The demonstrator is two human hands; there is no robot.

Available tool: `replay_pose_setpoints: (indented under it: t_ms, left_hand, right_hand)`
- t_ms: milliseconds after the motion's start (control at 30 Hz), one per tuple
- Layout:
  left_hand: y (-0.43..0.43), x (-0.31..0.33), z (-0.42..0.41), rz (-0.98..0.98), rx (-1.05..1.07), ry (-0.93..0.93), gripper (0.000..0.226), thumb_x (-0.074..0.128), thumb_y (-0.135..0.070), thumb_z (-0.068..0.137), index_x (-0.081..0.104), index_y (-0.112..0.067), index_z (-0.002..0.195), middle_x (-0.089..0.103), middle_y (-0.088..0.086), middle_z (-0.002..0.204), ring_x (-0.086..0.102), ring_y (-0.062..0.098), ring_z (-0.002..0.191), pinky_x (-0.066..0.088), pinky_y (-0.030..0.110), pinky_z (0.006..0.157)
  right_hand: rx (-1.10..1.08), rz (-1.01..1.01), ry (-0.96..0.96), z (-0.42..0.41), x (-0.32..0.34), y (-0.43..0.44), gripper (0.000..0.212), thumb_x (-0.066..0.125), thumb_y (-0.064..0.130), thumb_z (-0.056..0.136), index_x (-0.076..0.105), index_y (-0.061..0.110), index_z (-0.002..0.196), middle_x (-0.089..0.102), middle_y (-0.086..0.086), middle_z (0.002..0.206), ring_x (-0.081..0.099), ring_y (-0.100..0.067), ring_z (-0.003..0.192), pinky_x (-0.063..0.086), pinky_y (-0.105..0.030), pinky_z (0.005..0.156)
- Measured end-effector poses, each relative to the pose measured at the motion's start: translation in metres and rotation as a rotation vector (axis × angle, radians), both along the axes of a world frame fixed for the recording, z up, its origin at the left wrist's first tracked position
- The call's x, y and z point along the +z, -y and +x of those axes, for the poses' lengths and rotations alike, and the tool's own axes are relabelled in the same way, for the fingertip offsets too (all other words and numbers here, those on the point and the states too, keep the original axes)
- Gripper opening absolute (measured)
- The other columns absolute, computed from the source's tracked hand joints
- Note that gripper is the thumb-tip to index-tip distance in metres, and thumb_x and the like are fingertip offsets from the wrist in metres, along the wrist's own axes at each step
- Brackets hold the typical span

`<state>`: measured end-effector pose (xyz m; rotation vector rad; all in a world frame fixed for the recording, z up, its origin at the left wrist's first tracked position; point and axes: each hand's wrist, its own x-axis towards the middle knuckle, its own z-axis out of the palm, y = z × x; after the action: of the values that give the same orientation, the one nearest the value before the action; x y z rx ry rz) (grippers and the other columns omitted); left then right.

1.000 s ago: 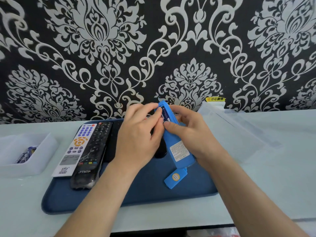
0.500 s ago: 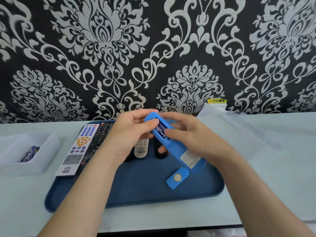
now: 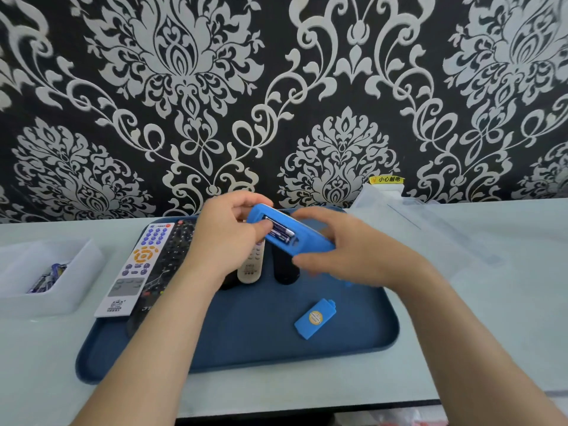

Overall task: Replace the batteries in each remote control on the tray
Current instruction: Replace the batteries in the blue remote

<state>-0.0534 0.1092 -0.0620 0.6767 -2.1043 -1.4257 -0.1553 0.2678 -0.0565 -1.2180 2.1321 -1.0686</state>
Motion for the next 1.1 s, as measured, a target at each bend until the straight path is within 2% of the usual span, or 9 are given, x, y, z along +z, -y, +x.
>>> replay_pose_setpoints:
  t_ms: [133,200,267,400,500,600,700,1000,1100]
  left_hand:
    - [0.004,0.005,0.004,0.362,-0.013,-0.039,0.015,0.064,-0.001,0.088,0.067,-0.014,0.094,0.072,0.011,0.09,0.072,0.022,0.068,0.057,0.022,0.057]
    - [-0.005,0.005,0.002,0.464,-0.1,-0.016,0.009,0.064,-0.007,0.088,0.064,-0.012,0.095,0.072,0.012,0.085,0.07,0.024,0.061,0.055,0.021,0.05]
    - [-0.019,0.002,-0.002,0.446,-0.185,0.022,0.008,0.066,-0.011,0.088,0.059,-0.01,0.093,0.073,0.012,0.082,0.071,0.024,0.061,0.054,0.021,0.05]
    - [-0.033,-0.014,-0.008,-0.021,-0.289,0.238,0.021,0.073,-0.032,0.082,0.061,-0.015,0.084,0.073,0.005,0.072,0.069,0.015,0.061,0.055,0.035,0.064]
    - [-0.031,-0.015,-0.003,-0.411,-0.372,0.394,0.021,0.078,-0.045,0.071,0.07,-0.028,0.078,0.069,-0.011,0.066,0.06,-0.001,0.058,0.048,0.023,0.062]
    - [-0.04,-0.017,0.0,-0.624,-0.547,0.494,0.034,0.08,-0.04,0.071,0.07,-0.035,0.104,0.064,-0.018,0.085,0.051,-0.006,0.068,0.041,0.016,0.069]
    - [-0.046,-0.031,-0.003,-0.757,-0.67,0.571,0.059,0.076,-0.036,0.077,0.054,-0.04,0.131,0.058,-0.014,0.107,0.047,0.003,0.083,0.045,0.025,0.084]
    - [-0.022,-0.02,0.001,-0.561,-0.595,0.5,0.032,0.081,-0.021,0.07,0.063,-0.034,0.093,0.059,-0.01,0.064,0.049,0.001,0.055,0.047,0.027,0.064]
    - [-0.007,0.004,0.012,-0.216,-0.539,0.268,0.035,0.083,-0.006,0.069,0.063,-0.028,0.088,0.064,-0.003,0.063,0.053,0.01,0.054,0.048,0.028,0.056]
  right_hand:
    - [-0.221,-0.428,0.357,-0.018,0.013,-0.015,0.028,0.074,0.007,0.084,0.066,0.015,0.11,0.074,-0.007,0.084,0.07,-0.016,0.066,0.054,-0.02,0.064]
    - [-0.305,-0.651,0.581,-0.018,0.013,-0.011,0.008,0.068,0.017,0.09,0.068,0.014,0.097,0.071,-0.004,0.084,0.065,-0.018,0.072,0.053,-0.025,0.072]
    - [-0.347,-0.748,0.788,-0.012,0.006,0.001,0.012,0.06,0.025,0.096,0.066,0.015,0.099,0.069,-0.002,0.09,0.064,-0.018,0.084,0.054,-0.033,0.08]
    - [-0.424,-0.751,0.889,-0.001,-0.005,0.018,0.016,0.05,0.024,0.102,0.058,0.011,0.107,0.07,-0.007,0.086,0.072,-0.023,0.082,0.059,-0.041,0.078]
    - [-0.533,-0.718,0.813,-0.006,-0.005,0.015,0.015,0.05,0.023,0.103,0.058,0.011,0.1,0.069,-0.007,0.078,0.071,-0.019,0.066,0.061,-0.036,0.068]
    - [-0.567,-0.71,0.806,-0.013,-0.003,0.008,0.016,0.05,0.024,0.103,0.057,0.012,0.096,0.065,-0.006,0.073,0.065,-0.015,0.057,0.059,-0.033,0.063]
    - [-0.564,-0.7,0.847,-0.014,0.0,0.005,0.02,0.049,0.029,0.103,0.057,0.01,0.1,0.066,-0.006,0.069,0.063,-0.017,0.055,0.058,-0.033,0.06]
    - [-0.554,-0.656,0.918,-0.018,-0.002,0.003,0.029,0.048,0.036,0.103,0.058,0.008,0.107,0.067,-0.011,0.077,0.063,-0.022,0.059,0.057,-0.037,0.063]
    - [-0.547,-0.661,0.977,-0.019,-0.001,0.002,0.031,0.05,0.036,0.102,0.059,0.007,0.11,0.067,-0.011,0.075,0.063,-0.022,0.058,0.058,-0.035,0.061]
